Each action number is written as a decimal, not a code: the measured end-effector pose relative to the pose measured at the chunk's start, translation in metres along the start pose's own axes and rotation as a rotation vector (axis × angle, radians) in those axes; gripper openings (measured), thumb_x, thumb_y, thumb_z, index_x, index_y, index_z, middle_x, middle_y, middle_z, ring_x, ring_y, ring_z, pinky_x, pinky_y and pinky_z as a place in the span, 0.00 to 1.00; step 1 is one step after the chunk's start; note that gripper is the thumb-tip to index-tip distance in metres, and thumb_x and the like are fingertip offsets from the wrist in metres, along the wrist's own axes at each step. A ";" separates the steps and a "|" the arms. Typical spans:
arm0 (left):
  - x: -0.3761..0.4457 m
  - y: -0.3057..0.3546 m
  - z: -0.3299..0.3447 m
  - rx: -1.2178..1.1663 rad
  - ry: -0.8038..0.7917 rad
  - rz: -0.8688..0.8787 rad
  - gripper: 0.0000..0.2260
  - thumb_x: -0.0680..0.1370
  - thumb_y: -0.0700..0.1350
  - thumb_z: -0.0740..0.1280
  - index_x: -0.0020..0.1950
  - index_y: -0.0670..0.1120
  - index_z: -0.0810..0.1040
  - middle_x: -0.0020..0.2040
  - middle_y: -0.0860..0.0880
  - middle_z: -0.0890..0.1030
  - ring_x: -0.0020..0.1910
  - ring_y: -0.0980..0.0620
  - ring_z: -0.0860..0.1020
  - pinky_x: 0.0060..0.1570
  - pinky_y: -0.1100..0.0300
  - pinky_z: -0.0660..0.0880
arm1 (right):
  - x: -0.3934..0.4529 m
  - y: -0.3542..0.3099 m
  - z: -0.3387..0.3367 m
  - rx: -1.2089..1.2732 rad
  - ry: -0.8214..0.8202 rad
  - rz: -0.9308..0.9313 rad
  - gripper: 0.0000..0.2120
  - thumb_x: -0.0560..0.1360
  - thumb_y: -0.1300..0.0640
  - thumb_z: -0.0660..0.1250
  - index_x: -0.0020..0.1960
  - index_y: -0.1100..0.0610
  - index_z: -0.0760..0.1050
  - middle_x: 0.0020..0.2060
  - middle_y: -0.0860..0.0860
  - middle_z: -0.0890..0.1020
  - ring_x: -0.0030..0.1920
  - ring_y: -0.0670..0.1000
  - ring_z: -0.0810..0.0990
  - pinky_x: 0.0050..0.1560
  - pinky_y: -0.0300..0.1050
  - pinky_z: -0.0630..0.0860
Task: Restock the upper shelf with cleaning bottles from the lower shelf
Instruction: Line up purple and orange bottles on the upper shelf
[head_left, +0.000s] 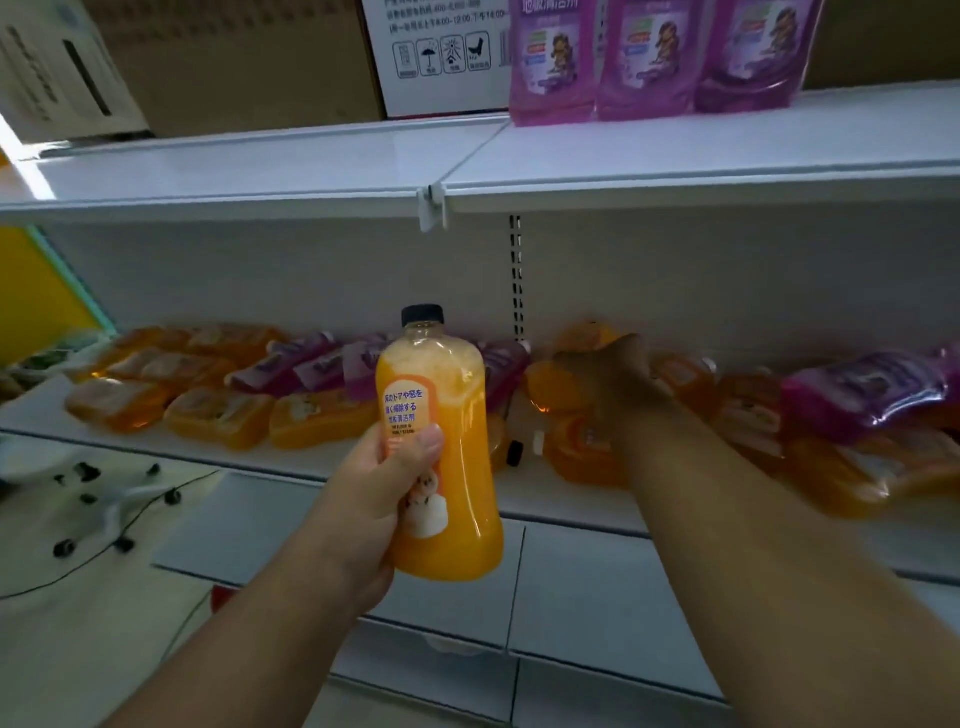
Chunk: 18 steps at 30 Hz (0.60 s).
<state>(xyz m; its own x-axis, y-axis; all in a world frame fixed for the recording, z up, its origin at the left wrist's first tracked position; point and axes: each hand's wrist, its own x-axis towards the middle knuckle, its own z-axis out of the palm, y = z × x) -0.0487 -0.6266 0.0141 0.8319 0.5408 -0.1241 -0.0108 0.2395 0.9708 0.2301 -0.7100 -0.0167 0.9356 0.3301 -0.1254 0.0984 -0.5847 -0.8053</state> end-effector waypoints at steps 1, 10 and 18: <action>0.002 -0.001 -0.004 0.005 -0.021 -0.012 0.26 0.65 0.56 0.73 0.62 0.50 0.77 0.50 0.46 0.86 0.49 0.44 0.85 0.41 0.49 0.82 | -0.007 0.003 -0.003 0.156 -0.081 0.002 0.29 0.74 0.46 0.68 0.70 0.60 0.69 0.64 0.58 0.76 0.62 0.61 0.76 0.50 0.44 0.69; 0.008 -0.004 0.003 0.109 -0.191 -0.012 0.34 0.59 0.62 0.76 0.62 0.53 0.77 0.53 0.46 0.86 0.51 0.44 0.85 0.43 0.48 0.82 | -0.134 0.037 -0.048 1.461 -0.414 0.095 0.25 0.67 0.64 0.75 0.63 0.61 0.75 0.54 0.63 0.83 0.49 0.62 0.85 0.40 0.59 0.81; 0.005 -0.028 0.083 0.198 -0.198 -0.016 0.35 0.55 0.65 0.76 0.60 0.54 0.77 0.51 0.49 0.86 0.50 0.46 0.85 0.50 0.43 0.81 | -0.227 0.103 -0.134 1.453 -0.319 -0.041 0.47 0.53 0.47 0.86 0.66 0.64 0.74 0.53 0.63 0.81 0.45 0.58 0.83 0.40 0.51 0.81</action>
<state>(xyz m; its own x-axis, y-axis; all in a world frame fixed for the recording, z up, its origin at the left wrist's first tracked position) 0.0019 -0.6975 0.0031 0.9236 0.3651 -0.1165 0.0960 0.0740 0.9926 0.0737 -0.9445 0.0065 0.8097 0.5845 -0.0525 -0.4735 0.5977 -0.6470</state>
